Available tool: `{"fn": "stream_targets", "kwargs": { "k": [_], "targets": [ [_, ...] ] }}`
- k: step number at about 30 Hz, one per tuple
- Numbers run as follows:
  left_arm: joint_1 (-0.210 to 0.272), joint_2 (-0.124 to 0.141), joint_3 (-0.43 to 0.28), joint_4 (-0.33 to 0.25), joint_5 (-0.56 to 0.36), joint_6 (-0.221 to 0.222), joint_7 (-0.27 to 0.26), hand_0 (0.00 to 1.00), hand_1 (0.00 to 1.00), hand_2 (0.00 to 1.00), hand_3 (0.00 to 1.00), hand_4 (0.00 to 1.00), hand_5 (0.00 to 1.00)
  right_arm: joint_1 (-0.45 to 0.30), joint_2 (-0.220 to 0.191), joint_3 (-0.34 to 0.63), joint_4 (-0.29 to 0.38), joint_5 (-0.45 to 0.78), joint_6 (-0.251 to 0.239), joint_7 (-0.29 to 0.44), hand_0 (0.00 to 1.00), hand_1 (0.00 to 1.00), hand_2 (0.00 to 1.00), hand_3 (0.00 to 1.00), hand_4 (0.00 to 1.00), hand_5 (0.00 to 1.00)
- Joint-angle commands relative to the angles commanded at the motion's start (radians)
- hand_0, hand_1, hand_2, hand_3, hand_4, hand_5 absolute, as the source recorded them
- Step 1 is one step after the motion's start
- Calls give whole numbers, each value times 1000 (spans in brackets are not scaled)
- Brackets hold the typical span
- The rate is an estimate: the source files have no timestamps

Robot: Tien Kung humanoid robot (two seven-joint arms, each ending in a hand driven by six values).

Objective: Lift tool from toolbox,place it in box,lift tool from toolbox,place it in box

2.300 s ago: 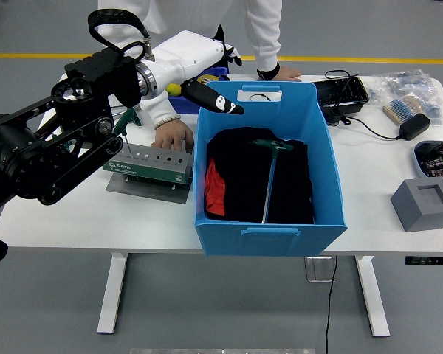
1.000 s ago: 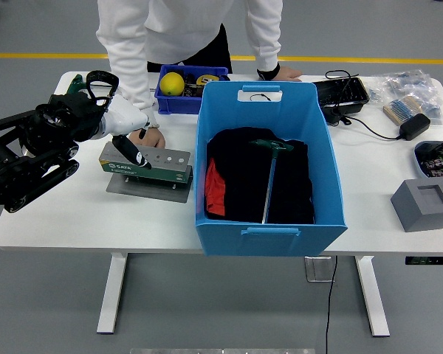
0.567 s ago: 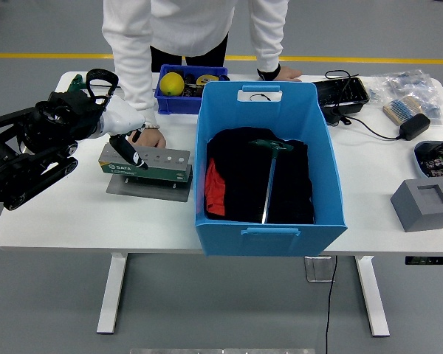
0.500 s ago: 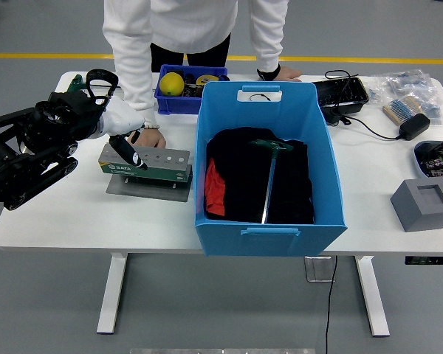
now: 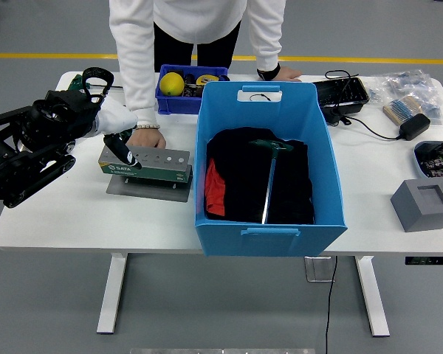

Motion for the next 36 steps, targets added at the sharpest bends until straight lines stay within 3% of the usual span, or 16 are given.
{"fn": "stream_targets", "kwargs": {
  "k": [2, 3, 8, 9, 14, 15, 20, 21, 26, 27, 32, 33, 36],
  "targets": [
    [1, -1, 3, 9, -3, 0, 2, 843, 550, 432, 424, 998, 834, -1, 0, 0, 0, 0, 0, 0, 674, 664, 730, 565, 789, 669],
    [2, -2, 4, 12, -5, 1, 2, 770, 440, 339, 402, 998, 835, -2, 0, -1, 0, 0, 0, 0, 673, 664, 730, 564, 789, 672],
    [5, -3, 9, 24, -16, 19, -8, 770, 440, 339, 402, 998, 835, -4, 1, -1, 0, 0, -1, 0, 673, 664, 730, 564, 789, 672],
    [6, -4, 9, 25, -17, 23, -9, 530, 279, 241, 321, 998, 825, -5, 1, 0, 1, 0, -1, 0, 673, 663, 730, 564, 789, 670],
    [7, -7, 17, 41, -24, 39, -16, 530, 279, 241, 321, 998, 825, -6, 1, 1, 1, -4, -2, -1, 673, 663, 730, 564, 789, 670],
    [7, -7, 21, 45, -26, 47, -18, 364, 163, 175, 230, 998, 760, -7, 1, 0, 2, -3, -2, -1, 673, 663, 729, 564, 789, 671],
    [9, -7, 28, 65, -31, 96, -39, 364, 163, 175, 230, 998, 760, -9, 3, 1, 2, -4, -3, -1, 673, 663, 729, 564, 789, 671],
    [9, -7, 29, 68, -33, 109, -46, 299, 88, 108, 151, 969, 607, -9, 3, 0, 2, -4, -4, -1, 672, 664, 729, 563, 788, 671],
    [10, -6, 24, 80, -53, 164, -72, 299, 88, 108, 151, 969, 607, -8, 2, -6, 3, 2, -3, 0, 672, 664, 729, 563, 788, 671],
    [10, -6, 23, 82, -57, 171, -75, 223, 10, 51, 83, 942, 534, -7, 2, -8, 3, 4, -3, 0, 672, 664, 729, 564, 788, 672],
    [14, -5, 16, 99, -77, 247, -119, 223, 10, 51, 83, 942, 534, -3, 1, -17, 3, 18, -1, 3, 672, 664, 729, 564, 788, 672],
    [16, -5, 12, 102, -79, 264, -127, 164, 2, 2, 35, 918, 503, -2, 1, -18, 3, 20, -1, 4, 673, 664, 729, 563, 788, 673],
    [18, -2, -4, 105, -86, 297, -147, 164, 2, 2, 35, 918, 503, -1, 1, -20, 2, 23, -1, 5, 673, 664, 729, 563, 788, 673]
  ]
}}
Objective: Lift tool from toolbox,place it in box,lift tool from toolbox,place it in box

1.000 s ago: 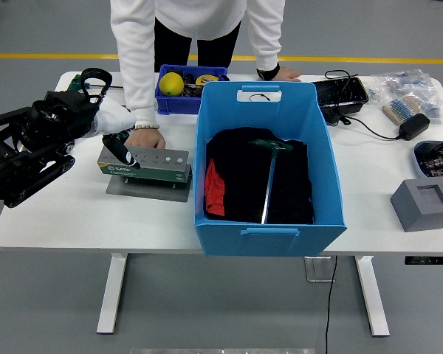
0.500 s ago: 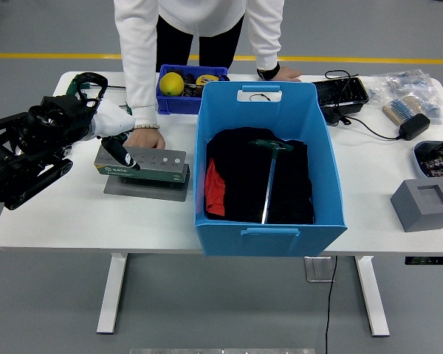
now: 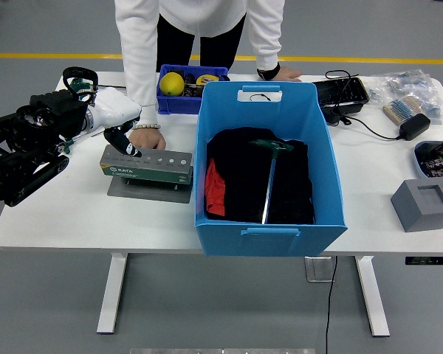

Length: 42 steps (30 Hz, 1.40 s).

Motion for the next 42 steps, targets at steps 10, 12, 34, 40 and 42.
{"fn": "stream_targets", "kwargs": {
  "k": [10, 12, 34, 40, 42],
  "targets": [
    [21, 26, -128, -44, -12, 48, -48, 145, 2, 2, 32, 866, 498, -1, 0, 3, -1, -2, 2, -1, 672, 664, 729, 563, 788, 673],
    [26, 34, -165, -72, -12, 49, -51, 145, 2, 2, 32, 866, 498, -1, 0, 5, -2, -5, 2, -2, 672, 664, 729, 563, 788, 673],
    [70, -43, -392, -411, -46, 58, -7, 144, 2, 2, 29, 809, 471, 0, -1, 24, -3, -27, 2, -4, 673, 664, 730, 564, 788, 672],
    [78, -152, -312, -388, -98, 75, -22, 147, 2, 2, 35, 791, 467, 11, -5, 45, -3, -58, 3, -10, 675, 664, 729, 564, 789, 672],
    [79, -177, -279, -365, -122, 84, -29, 147, 2, 2, 35, 791, 467, 15, -7, 56, -3, -69, 3, -12, 675, 664, 729, 564, 789, 672]
  ]
}}
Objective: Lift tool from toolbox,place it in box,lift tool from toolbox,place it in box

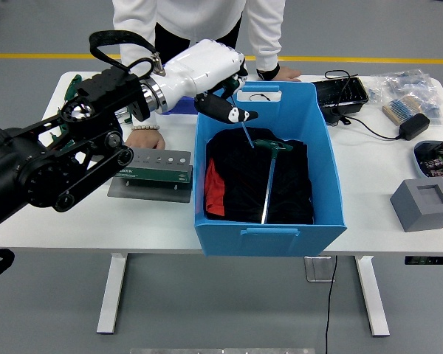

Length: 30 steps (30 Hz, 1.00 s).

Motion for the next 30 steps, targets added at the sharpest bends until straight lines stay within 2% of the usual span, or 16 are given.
{"fn": "stream_targets", "kwargs": {
  "k": [3, 4, 5, 9, 10, 15, 16, 21, 22, 24, 27, 28, 30],
  "targets": [
    [3, -34, 53, 45, -35, -1, -8, 147, 2, 2, 35, 791, 467, 7, -3, 20, 0, -22, 0, -4, 675, 664, 729, 564, 789, 672],
    [4, -45, 67, 61, -42, -2, -10, 173, 2, 17, 85, 777, 465, 9, -4, 24, 0, -28, 0, -5, 677, 664, 729, 564, 789, 673],
    [6, -58, 83, 81, -54, -2, -11, 173, 2, 17, 85, 777, 465, 12, -4, 30, 0, -35, 0, -6, 677, 664, 729, 564, 789, 673],
    [4, -82, 119, 117, -89, -3, -18, 173, 2, 17, 85, 777, 465, 13, -6, 38, 0, -45, 0, -7, 677, 664, 729, 564, 789, 673],
    [0, -89, 135, 131, -100, 2, -32, 248, 159, 254, 374, 947, 589, 12, -6, 38, 0, -48, 0, -7, 679, 664, 729, 564, 789, 672],
    [-8, -99, 177, 159, -116, 0, -64, 248, 159, 254, 374, 947, 589, 7, -7, 42, 0, -56, 2, -9, 679, 664, 729, 564, 789, 672],
    [-9, -99, 181, 163, -116, -6, -65, 334, 403, 534, 562, 998, 617, 6, -7, 44, 0, -59, 2, -10, 678, 664, 728, 565, 790, 671],
    [-7, -96, 182, 180, -102, -35, -49, 334, 403, 534, 562, 998, 617, 1, -8, 48, 0, -66, 2, -12, 678, 664, 728, 565, 790, 671],
    [-5, -94, 180, 184, -98, -35, -49, 446, 531, 679, 745, 998, 635, 1, -8, 49, 0, -68, 3, -12, 678, 664, 728, 565, 791, 672],
    [-4, -91, 179, 190, -91, -37, -48, 446, 531, 679, 745, 998, 635, 0, -8, 50, 0, -67, 2, -12, 678, 664, 728, 565, 791, 672],
    [0, -84, 166, 194, -64, -74, -25, 446, 531, 679, 745, 998, 635, -3, -8, 54, 0, -70, 1, -12, 678, 664, 728, 565, 791, 672],
    [1, -83, 161, 194, -57, -86, -17, 534, 665, 876, 851, 998, 664, -4, -8, 56, 0, -71, 1, -12, 676, 664, 728, 564, 791, 673],
    [6, -81, 148, 194, -44, -91, -14, 534, 665, 876, 851, 998, 664, -5, -7, 57, 0, -72, 0, -12, 676, 664, 728, 564, 791, 673]
  ]
}}
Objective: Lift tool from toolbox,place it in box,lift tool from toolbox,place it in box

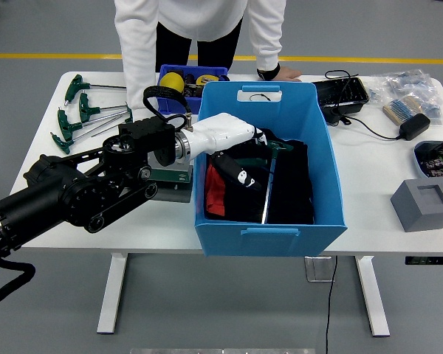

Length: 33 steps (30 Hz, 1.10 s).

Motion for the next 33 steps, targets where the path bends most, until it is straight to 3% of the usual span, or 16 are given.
{"fn": "stream_targets", "kwargs": {
  "k": [3, 4, 8, 9, 15, 16, 18, 21, 22, 24, 27, 28, 33],
  "targets": [
    [6, 4, -19, 1, -5, 15, -10, 534, 665, 876, 851, 998, 664, -1, 1, -2, 0, 4, -1, 1, 676, 664, 728, 564, 791, 673],
    [7, 6, -27, 0, -7, 21, -14, 671, 801, 998, 881, 998, 666, -1, 2, -3, 0, 6, -1, 1, 676, 665, 728, 564, 789, 673],
    [15, 15, -67, -11, -14, 55, -30, 671, 801, 998, 881, 998, 666, -1, 3, -8, 0, 18, -2, 4, 676, 665, 728, 564, 789, 673],
    [23, 21, -94, -20, -27, 80, -42, 747, 850, 998, 928, 998, 690, -1, 3, -9, 0, 22, -2, 5, 676, 664, 728, 563, 789, 674],
    [82, 46, -232, -84, -130, 180, -87, 747, 850, 998, 928, 998, 690, -2, 4, -17, 0, 38, -1, 9, 676, 664, 728, 563, 789, 674],
    [98, 51, -259, -102, -154, 194, -86, 594, 672, 816, 676, 926, 618, -3, 4, -21, 0, 43, 0, 10, 676, 664, 727, 564, 790, 674],
    [135, 60, -334, -144, -205, 205, -88, 594, 672, 816, 676, 926, 618, -3, 5, -27, 0, 54, 0, 12, 676, 664, 727, 564, 790, 674],
    [206, 70, -444, -216, -286, 198, -73, 594, 672, 816, 676, 926, 618, -4, 5, -40, 0, 72, 1, 17, 676, 664, 727, 564, 790, 674],
    [234, 70, -480, -241, -321, 187, -58, 550, 620, 753, 659, 925, 634, -4, 5, -46, 0, 80, 1, 19, 676, 664, 727, 563, 789, 674],
    [286, 70, -540, -281, -400, 155, -29, 550, 620, 753, 659, 925, 634, -3, 6, -58, 0, 94, 2, 23, 676, 664, 727, 563, 789, 674],
    [353, 83, -595, -311, -523, 86, 12, 550, 620, 753, 659, 925, 634, -1, 8, -75, 0, 116, 0, 29, 676, 664, 727, 563, 789, 674],
    [370, 88, -606, -319, -562, 78, 18, 560, 635, 756, 690, 940, 672, -1, 9, -81, 0, 123, 0, 31, 672, 664, 728, 564, 787, 673],
    [480, 108, -681, -374, -776, 64, 40, 560, 635, 756, 690, 940, 672, -2, 10, -131, 0, 182, 1, 44, 672, 664, 728, 564, 787, 673]
  ]
}}
